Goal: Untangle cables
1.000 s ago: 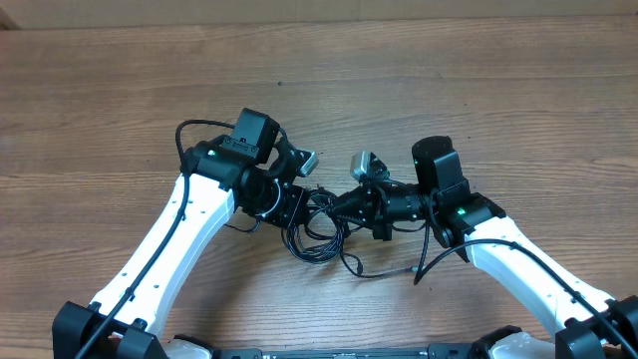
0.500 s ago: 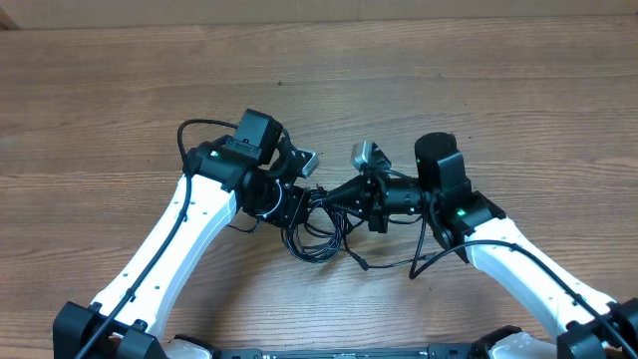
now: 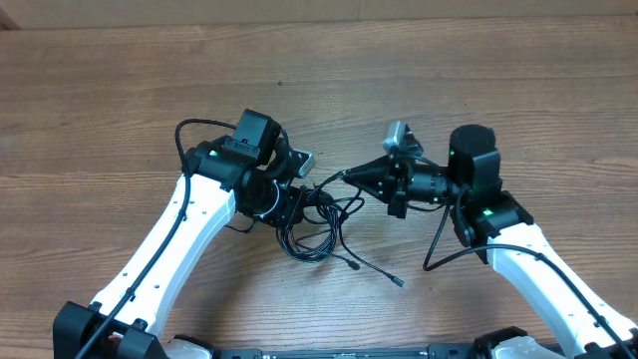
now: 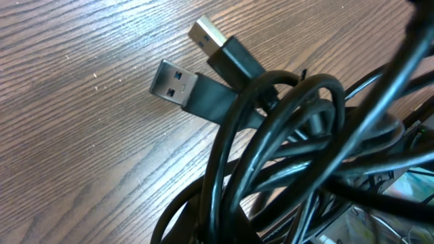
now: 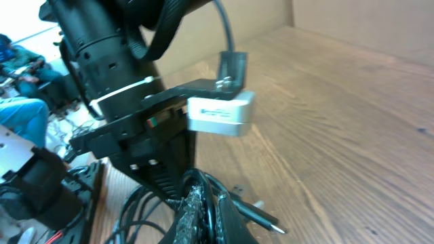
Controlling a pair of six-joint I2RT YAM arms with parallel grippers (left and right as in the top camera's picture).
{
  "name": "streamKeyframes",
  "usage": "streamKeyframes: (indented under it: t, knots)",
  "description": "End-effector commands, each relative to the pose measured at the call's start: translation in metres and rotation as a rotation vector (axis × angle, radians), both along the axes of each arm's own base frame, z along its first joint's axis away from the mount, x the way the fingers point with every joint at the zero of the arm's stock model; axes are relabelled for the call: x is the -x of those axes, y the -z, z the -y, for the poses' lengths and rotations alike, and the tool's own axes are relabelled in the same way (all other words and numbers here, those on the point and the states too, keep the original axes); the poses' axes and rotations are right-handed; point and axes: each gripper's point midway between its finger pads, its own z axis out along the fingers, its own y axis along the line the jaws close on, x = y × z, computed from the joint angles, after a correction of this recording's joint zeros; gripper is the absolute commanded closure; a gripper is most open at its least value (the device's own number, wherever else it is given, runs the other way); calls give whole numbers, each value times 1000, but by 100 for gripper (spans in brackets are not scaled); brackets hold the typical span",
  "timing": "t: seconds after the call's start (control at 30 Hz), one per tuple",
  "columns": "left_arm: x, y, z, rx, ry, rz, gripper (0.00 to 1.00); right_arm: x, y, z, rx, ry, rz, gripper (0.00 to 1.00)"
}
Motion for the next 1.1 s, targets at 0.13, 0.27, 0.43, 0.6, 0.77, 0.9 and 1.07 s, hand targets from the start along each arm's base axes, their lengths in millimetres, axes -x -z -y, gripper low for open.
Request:
streamKeyframes:
  t: [0.13,0.27,0.43,0.6,0.77,0.9,1.07]
  knots:
    - [2,4,-5,-29,90,25,96,-17,-45,22,-78,87,110,96]
    - [6,4,-4,-31,192,55,96,-18,-71,22,-119,87,239,96]
    - [7,4,-4,-30,223,69,96,-16,-90,23,-154,86,315,96]
    - [6,4,-4,-30,223,70,96,-17,-77,23,-140,92,220,96]
    - [6,4,-3,-29,223,70,96,-14,-49,23,-95,99,57,95]
    - [5,3,-1,-14,223,77,96,-9,-21,25,-48,114,-103,90]
    - [-7,0,4,3,223,130,96,-8,16,35,41,206,-285,90]
